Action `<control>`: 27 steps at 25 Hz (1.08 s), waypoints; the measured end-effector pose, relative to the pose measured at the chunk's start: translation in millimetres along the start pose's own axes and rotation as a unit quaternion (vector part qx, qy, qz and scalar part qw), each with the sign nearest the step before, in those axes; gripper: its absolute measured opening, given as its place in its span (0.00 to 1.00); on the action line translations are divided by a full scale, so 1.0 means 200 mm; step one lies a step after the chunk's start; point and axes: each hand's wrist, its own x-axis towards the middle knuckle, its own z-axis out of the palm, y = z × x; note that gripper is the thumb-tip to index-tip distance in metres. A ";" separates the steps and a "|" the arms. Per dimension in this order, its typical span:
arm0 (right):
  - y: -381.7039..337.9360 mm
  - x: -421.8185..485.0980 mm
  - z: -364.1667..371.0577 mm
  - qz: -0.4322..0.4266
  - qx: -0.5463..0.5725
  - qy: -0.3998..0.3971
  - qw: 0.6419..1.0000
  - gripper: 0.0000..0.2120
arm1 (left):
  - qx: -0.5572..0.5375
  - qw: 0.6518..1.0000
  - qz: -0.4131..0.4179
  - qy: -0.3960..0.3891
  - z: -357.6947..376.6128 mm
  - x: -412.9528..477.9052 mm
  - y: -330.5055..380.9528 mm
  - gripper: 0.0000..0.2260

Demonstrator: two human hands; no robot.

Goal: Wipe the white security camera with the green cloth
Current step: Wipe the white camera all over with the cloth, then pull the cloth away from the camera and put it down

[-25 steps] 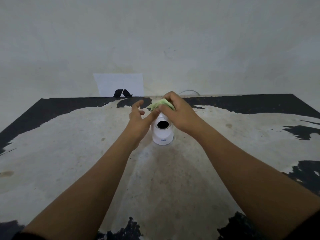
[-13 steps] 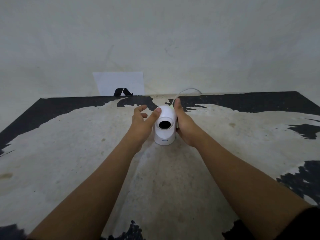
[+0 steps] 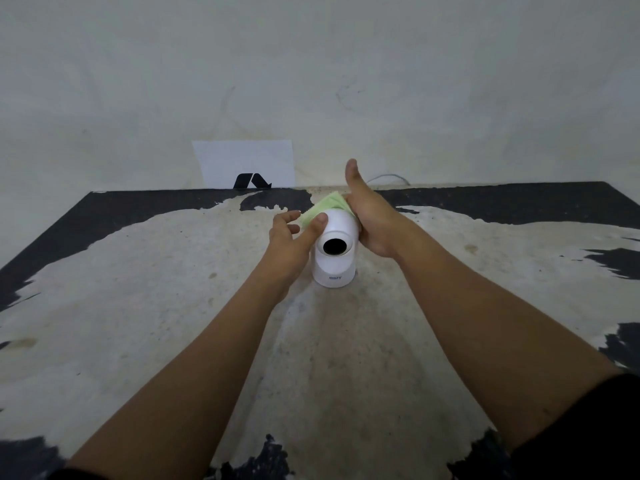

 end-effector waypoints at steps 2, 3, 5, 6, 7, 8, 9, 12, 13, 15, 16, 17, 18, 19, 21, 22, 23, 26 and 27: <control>0.08 0.02 -0.03 0.028 0.001 0.012 1.000 0.39 | 0.003 1.000 0.001 0.004 0.00 -0.01 0.01 0.29; 0.12 0.02 -0.04 0.044 -0.010 0.005 0.999 0.46 | 0.006 1.000 0.000 0.005 0.00 -0.01 0.01 0.30; 0.14 0.01 -0.06 0.047 -0.048 0.014 0.998 0.58 | 0.010 1.000 -0.003 0.006 0.00 -0.01 0.01 0.30; 0.12 0.00 -0.07 0.032 -0.070 0.022 0.997 0.58 | 0.009 1.000 -0.004 0.004 0.00 -0.02 0.02 0.30; 0.08 0.00 -0.08 0.010 -0.090 0.024 0.996 0.55 | 0.006 1.000 -0.005 0.002 0.00 -0.03 0.02 0.30; 0.03 -0.02 -0.06 -0.005 -0.098 0.021 0.995 0.52 | 0.002 1.000 -0.007 0.001 0.01 -0.04 0.03 0.30; 0.00 -0.03 -0.05 -0.012 -0.102 0.015 0.995 0.50 | -0.005 1.000 -0.011 0.001 0.01 -0.04 0.04 0.29; 0.03 -0.01 -0.02 -0.004 -0.059 0.009 0.998 0.41 | -0.011 1.000 -0.010 0.006 0.02 -0.06 0.04 0.28; 0.08 0.00 -0.02 0.009 -0.036 0.005 0.999 0.40 | -0.006 1.000 -0.008 0.009 0.01 -0.06 0.04 0.28; 0.17 -0.01 -0.05 0.032 -0.017 0.002 0.999 0.47 | -0.006 1.000 -0.007 0.008 0.01 -0.05 0.04 0.27; 0.20 -0.05 -0.07 0.027 -0.024 -0.006 0.999 0.44 | -0.012 1.000 -0.008 0.008 0.02 -0.05 0.04 0.26; 0.24 -0.08 -0.09 0.010 -0.030 -0.014 0.999 0.35 | -0.018 1.000 -0.008 0.008 0.02 -0.05 0.04 0.26; 0.26 -0.12 -0.10 -0.011 -0.046 -0.009 0.999 0.24 | -0.024 1.000 -0.007 0.011 0.03 -0.06 0.04 0.25; 0.29 -0.15 -0.12 -0.031 -0.067 0.007 0.997 0.15 | -0.027 0.999 -0.005 0.018 0.04 -0.07 0.04 0.25; 0.32 -0.24 -0.11 -0.078 -0.127 0.072 0.986 0.06 | -0.038 0.999 -0.009 0.034 0.06 -0.09 0.06 0.24; 0.33 -0.28 -0.10 -0.099 -0.149 0.112 0.977 0.06 | -0.047 0.998 -0.019 0.043 0.06 -0.10 0.07 0.24; 0.33 -0.32 -0.10 -0.109 -0.153 0.142 0.972 0.08 | -0.055 0.997 -0.030 0.051 0.07 -0.12 0.08 0.24; 0.32 -0.45 -0.10 -0.099 -0.083 0.128 0.983 0.11 | -0.008 0.995 -0.011 0.103 0.07 -0.18 0.10 0.25; 0.31 -0.49 -0.11 -0.101 -0.072 0.105 0.987 0.10 | 0.031 0.991 0.024 0.131 0.07 -0.22 0.11 0.24</control>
